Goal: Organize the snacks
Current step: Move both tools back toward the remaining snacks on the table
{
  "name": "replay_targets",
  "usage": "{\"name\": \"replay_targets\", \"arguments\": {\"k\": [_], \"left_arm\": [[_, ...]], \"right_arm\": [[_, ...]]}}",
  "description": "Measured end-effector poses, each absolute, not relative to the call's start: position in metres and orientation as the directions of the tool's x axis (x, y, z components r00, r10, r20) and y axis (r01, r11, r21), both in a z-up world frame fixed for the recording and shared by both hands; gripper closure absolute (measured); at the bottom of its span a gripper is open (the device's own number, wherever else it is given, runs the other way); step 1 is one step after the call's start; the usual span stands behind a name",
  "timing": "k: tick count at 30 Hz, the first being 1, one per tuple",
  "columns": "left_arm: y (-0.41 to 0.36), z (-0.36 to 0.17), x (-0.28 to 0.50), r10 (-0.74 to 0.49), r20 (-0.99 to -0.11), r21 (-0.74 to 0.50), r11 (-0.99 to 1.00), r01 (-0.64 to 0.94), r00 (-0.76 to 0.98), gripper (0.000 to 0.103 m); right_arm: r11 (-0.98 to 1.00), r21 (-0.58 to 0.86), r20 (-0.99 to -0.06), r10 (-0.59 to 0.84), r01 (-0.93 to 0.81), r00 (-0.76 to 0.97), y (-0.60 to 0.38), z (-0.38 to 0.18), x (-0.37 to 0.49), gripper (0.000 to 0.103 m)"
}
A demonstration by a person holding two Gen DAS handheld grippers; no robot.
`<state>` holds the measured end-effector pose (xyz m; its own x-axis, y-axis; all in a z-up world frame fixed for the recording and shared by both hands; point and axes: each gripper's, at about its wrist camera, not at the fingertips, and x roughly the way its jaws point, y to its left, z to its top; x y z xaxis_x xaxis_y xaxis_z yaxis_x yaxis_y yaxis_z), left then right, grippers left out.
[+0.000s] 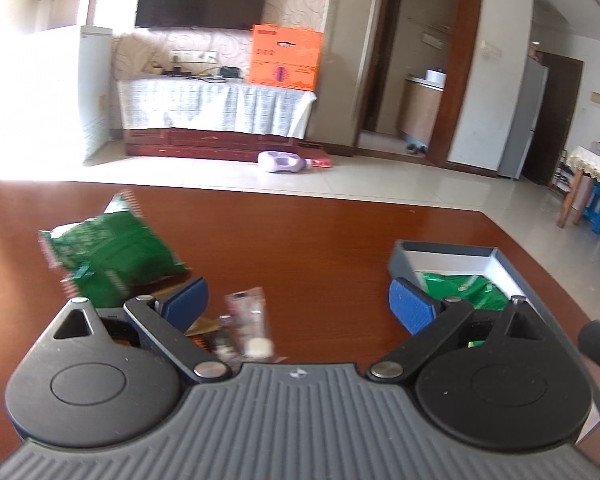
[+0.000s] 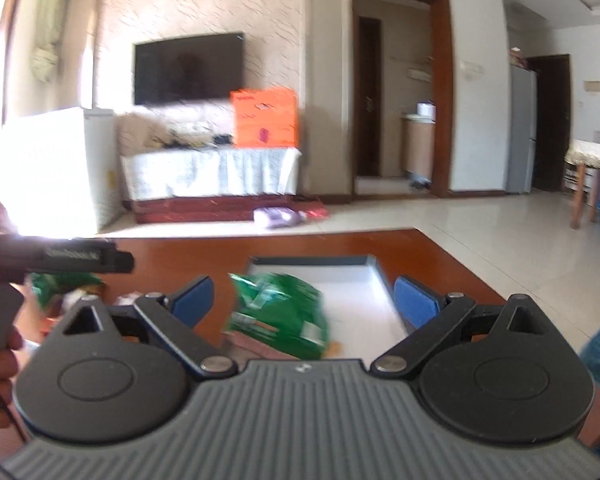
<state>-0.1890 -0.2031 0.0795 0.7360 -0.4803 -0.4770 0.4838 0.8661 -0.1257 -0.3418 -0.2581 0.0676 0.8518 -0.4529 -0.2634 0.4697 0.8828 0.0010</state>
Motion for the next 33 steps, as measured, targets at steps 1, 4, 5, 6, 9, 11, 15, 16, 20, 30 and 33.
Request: {"name": "replay_targets", "arguments": {"k": [1,4,5,6,9,11,15,16,20,30,33], "left_arm": [[-0.197,0.079,-0.189,-0.467,-0.478,-0.114,0.873,0.475,0.744,0.004],[-0.18,0.078,-0.192,-0.429,-0.483,-0.078,0.89,0.45,0.764,0.004],[-0.174,0.077,-0.193,-0.418,-0.484,-0.069,0.894,0.442,0.769,0.004],[-0.167,0.076,-0.194,-0.404,-0.486,-0.059,0.9,0.432,0.775,0.004],[-0.145,0.07,-0.196,-0.356,-0.497,-0.032,0.919,0.394,0.791,0.004],[-0.129,0.07,-0.195,-0.315,-0.497,-0.024,0.936,0.35,0.809,0.004],[-0.092,0.068,-0.192,-0.278,-0.513,-0.106,0.959,0.262,0.812,0.004],[-0.086,0.067,-0.191,-0.276,-0.517,-0.123,0.961,0.249,0.81,0.004],[-0.083,0.063,-0.197,-0.27,-0.527,-0.102,0.961,0.256,0.806,0.004],[-0.123,0.033,-0.232,-0.335,-0.577,-0.039,0.922,0.385,0.745,0.004],[-0.134,0.023,-0.232,-0.325,-0.59,-0.003,0.916,0.4,0.739,0.004]], "right_arm": [[0.893,0.009,-0.251,-0.434,0.45,0.865,-0.254,0.069,-0.343,0.005],[0.925,0.068,-0.226,-0.351,0.374,0.909,-0.242,0.073,-0.341,0.005],[0.933,0.099,-0.225,-0.316,0.345,0.921,-0.239,0.074,-0.339,0.005],[0.94,0.123,-0.229,-0.286,0.319,0.93,-0.236,0.074,-0.337,0.005],[0.954,0.143,-0.253,-0.221,0.262,0.942,-0.226,0.073,-0.324,0.005],[0.966,0.141,-0.287,-0.171,0.218,0.943,-0.214,0.069,-0.315,0.005],[0.983,0.17,-0.436,0.017,0.063,0.9,-0.198,0.052,-0.286,0.005],[0.986,0.159,-0.478,0.041,0.041,0.878,-0.19,0.045,-0.28,0.005],[0.995,0.099,-0.568,0.03,0.032,0.822,-0.184,0.034,-0.277,0.006],[0.988,-0.058,-0.631,-0.146,0.141,0.762,-0.217,0.03,-0.288,0.037],[0.994,-0.049,-0.618,-0.109,0.1,0.778,-0.212,0.033,-0.291,0.037]]}}
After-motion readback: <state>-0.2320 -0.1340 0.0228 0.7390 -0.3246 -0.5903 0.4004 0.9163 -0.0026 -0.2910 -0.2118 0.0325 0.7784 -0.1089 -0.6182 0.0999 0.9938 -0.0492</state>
